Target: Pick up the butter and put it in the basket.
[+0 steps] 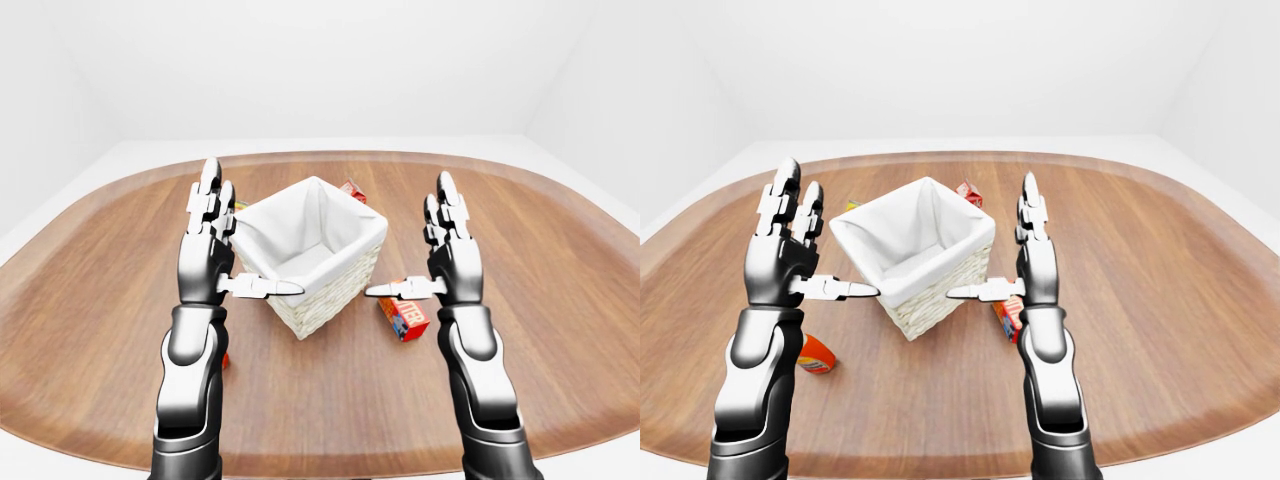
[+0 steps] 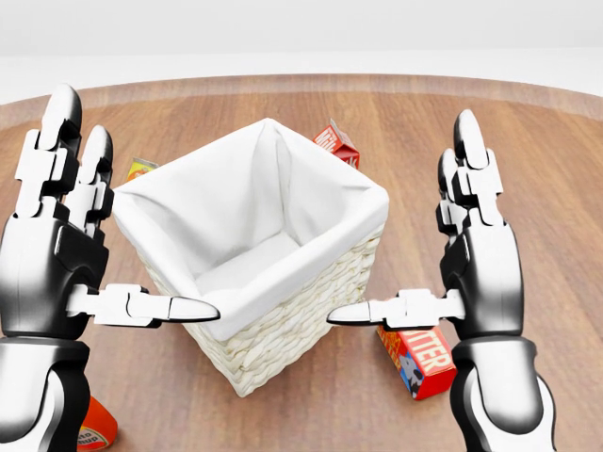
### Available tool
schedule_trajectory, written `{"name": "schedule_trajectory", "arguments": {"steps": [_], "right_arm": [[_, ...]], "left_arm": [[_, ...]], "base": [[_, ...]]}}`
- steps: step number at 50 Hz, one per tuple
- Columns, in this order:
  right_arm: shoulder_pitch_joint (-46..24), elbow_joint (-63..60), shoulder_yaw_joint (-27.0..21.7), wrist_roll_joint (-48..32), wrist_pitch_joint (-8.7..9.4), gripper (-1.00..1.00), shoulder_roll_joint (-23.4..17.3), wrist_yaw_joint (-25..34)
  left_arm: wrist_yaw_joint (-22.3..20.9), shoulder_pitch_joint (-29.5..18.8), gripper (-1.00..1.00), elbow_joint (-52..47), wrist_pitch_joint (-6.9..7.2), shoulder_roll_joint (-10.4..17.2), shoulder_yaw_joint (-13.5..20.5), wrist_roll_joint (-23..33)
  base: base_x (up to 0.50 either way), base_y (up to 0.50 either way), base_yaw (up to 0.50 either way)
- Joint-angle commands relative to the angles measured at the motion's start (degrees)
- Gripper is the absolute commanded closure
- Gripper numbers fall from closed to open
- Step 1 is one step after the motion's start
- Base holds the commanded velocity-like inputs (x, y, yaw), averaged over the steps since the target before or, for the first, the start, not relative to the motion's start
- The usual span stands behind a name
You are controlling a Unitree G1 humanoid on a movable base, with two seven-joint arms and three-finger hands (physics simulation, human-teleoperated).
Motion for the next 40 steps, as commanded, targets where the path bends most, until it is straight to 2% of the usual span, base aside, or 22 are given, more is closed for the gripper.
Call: {"name": "schedule_trajectory", "arguments": {"steps": [1,6,12,22,23,25,33,40], "right_arm": [[1.61,8.49,-0.85,-8.37,0.0,-1.0,-1.02,-0.12],[3.3,13.76,-2.04,-9.51,0.0,-1.0,-0.98,-0.79],[3.59,25.57,-4.68,-7.57,0.0,-1.0,-1.66,-3.47],[-2.6,49.87,-6.27,-4.34,0.0,-1.0,-4.06,-8.41],[-3.28,53.4,-6.31,-4.33,-1.8,-1.0,-4.44,-9.01],[-4.01,57.3,-6.25,-4.08,-3.94,-1.0,-4.77,-9.97],[-6.74,69.0,-6.34,-2.77,-9.91,-1.0,-6.12,-12.17],[-11.99,78.9,-6.42,-2.04,-10.0,-1.0,-7.59,-14.72]], "left_arm": [[-0.06,0.28,-1.0,-0.16,0.0,-0.03,0.05,-0.18],[0.0,0.59,-1.0,-0.37,0.0,-0.13,-0.03,-0.27],[0.02,0.65,-1.0,-0.46,0.0,-0.13,0.04,-0.47],[0.05,0.11,-1.0,-0.57,0.0,0.08,0.27,-0.74],[0.08,0.02,-1.0,-0.55,0.0,0.11,0.34,-0.77],[0.1,-0.03,-1.0,-0.5,0.0,0.17,0.38,-0.78],[0.06,-0.02,-1.0,-0.46,0.0,0.13,0.33,-0.87],[0.06,-0.13,-1.0,-0.49,0.0,0.21,0.4,-0.87]], "base": [[0.0,0.0,0.0],[0.0,0.0,0.0],[0.0,0.0,0.0],[0.0,0.0,0.0],[0.0,0.0,0.0],[0.0,0.0,0.0],[0.0,0.0,0.0],[0.0,0.0,0.0]]}}
